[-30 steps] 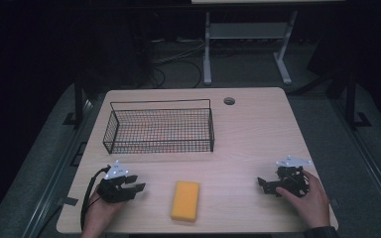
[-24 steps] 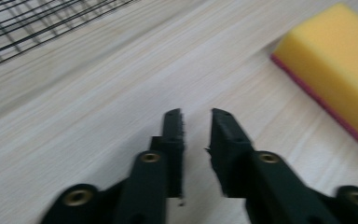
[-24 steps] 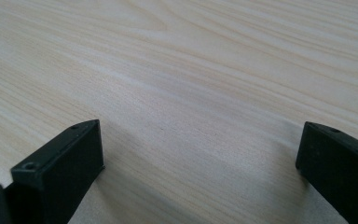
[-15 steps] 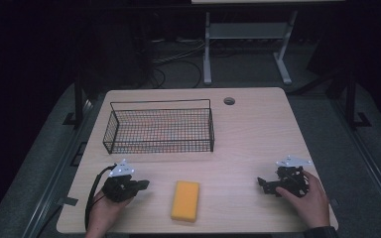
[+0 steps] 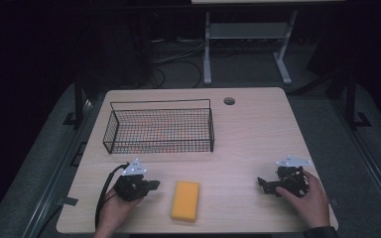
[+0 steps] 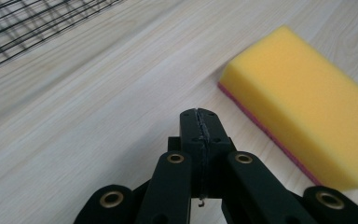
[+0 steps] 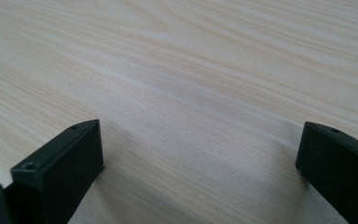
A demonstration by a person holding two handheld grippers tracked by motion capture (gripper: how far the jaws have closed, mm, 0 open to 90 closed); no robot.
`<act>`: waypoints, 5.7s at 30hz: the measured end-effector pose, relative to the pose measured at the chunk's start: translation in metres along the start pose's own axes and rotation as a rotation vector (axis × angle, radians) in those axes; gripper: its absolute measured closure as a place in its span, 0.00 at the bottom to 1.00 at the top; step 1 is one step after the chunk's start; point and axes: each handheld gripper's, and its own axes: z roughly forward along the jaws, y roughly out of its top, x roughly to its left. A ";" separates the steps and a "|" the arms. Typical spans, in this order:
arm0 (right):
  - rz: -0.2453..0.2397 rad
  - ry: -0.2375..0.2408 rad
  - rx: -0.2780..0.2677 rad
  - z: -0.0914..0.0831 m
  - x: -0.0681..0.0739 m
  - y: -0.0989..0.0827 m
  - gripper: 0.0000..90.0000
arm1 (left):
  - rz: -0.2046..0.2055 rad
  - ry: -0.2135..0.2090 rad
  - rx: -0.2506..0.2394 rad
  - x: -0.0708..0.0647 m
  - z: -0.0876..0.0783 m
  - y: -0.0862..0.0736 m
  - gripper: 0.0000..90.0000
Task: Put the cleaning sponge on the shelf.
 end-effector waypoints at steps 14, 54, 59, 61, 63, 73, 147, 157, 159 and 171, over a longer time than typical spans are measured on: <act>0.002 -0.002 -0.001 0.000 0.000 0.000 0.00 | 0.036 -0.029 0.018 -0.012 0.019 0.014 1.00; 0.002 -0.002 -0.001 0.000 0.000 0.000 0.00 | 0.101 -0.082 -0.002 -0.041 0.037 0.048 1.00; 0.002 -0.002 -0.001 0.000 0.000 0.000 0.00 | 0.108 -0.106 0.003 -0.053 0.035 0.047 1.00; 0.002 -0.002 -0.001 0.000 0.000 0.000 0.00 | 0.107 -0.118 0.004 -0.057 0.034 0.046 1.00; 0.002 -0.002 -0.001 0.000 0.000 0.000 0.00 | 0.110 -0.131 0.015 -0.061 0.034 0.045 1.00; 0.004 -0.002 -0.001 0.000 0.000 0.000 0.00 | 0.105 -0.154 0.055 -0.074 0.039 0.035 1.00; 0.002 -0.002 -0.001 0.000 0.000 0.000 0.00 | 0.022 -0.004 0.146 -0.022 0.007 0.049 0.32; 0.002 -0.002 -0.001 0.000 0.000 0.000 0.00 | 0.058 0.004 0.209 -0.027 0.015 0.063 0.08; 0.002 -0.002 -0.001 0.000 0.000 0.000 0.00 | 0.065 0.011 0.225 -0.029 0.019 0.067 0.04; 0.002 -0.002 -0.001 0.000 0.000 0.000 0.00 | 0.117 0.025 0.323 -0.039 0.047 0.072 0.02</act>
